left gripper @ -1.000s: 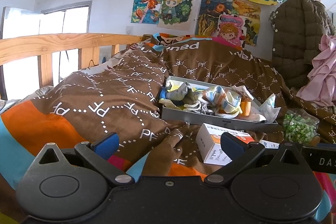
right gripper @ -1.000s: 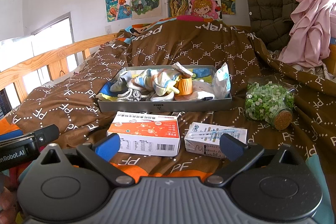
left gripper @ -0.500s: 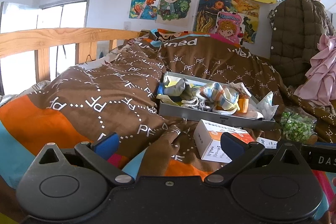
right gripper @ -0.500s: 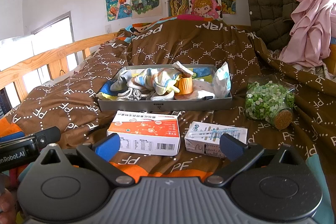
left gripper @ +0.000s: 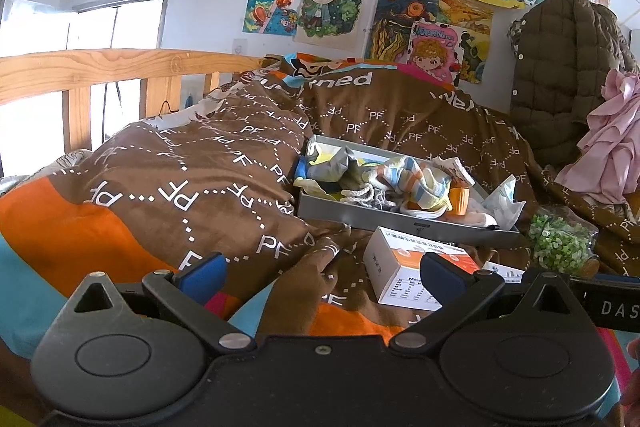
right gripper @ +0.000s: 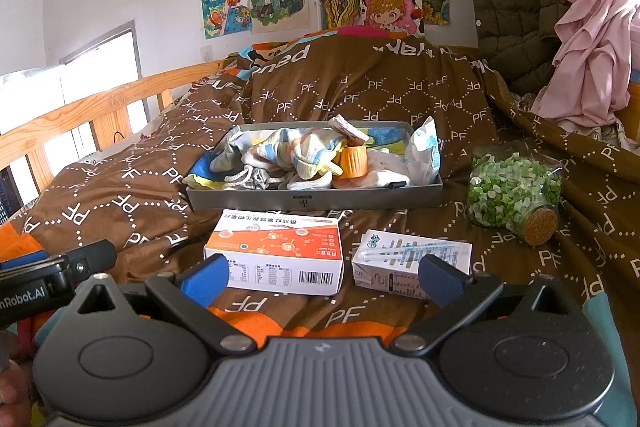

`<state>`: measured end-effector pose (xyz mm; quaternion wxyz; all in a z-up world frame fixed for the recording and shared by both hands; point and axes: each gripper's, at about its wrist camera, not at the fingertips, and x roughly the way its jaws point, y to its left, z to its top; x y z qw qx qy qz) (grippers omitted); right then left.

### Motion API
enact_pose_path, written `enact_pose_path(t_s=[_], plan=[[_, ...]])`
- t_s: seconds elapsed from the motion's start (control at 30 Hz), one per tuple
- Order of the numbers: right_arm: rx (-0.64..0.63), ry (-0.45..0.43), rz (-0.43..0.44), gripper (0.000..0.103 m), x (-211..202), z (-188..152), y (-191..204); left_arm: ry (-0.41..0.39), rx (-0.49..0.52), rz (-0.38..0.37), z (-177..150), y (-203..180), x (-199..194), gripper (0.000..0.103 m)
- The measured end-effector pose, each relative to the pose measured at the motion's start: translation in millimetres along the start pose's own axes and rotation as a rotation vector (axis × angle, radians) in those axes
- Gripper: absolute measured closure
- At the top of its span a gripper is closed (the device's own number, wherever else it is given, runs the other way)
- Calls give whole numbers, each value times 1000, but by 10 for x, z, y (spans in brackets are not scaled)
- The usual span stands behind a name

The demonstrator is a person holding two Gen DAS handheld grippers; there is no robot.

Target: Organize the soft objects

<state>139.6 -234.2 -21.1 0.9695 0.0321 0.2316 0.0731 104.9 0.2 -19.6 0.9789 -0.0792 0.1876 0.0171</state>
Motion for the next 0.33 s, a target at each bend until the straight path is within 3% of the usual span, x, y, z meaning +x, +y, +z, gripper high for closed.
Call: enact_pose_path(t_s=[0.33], plan=[[-1, 7, 2, 0, 5, 0, -15, 0, -8, 1, -4, -12, 7, 1]])
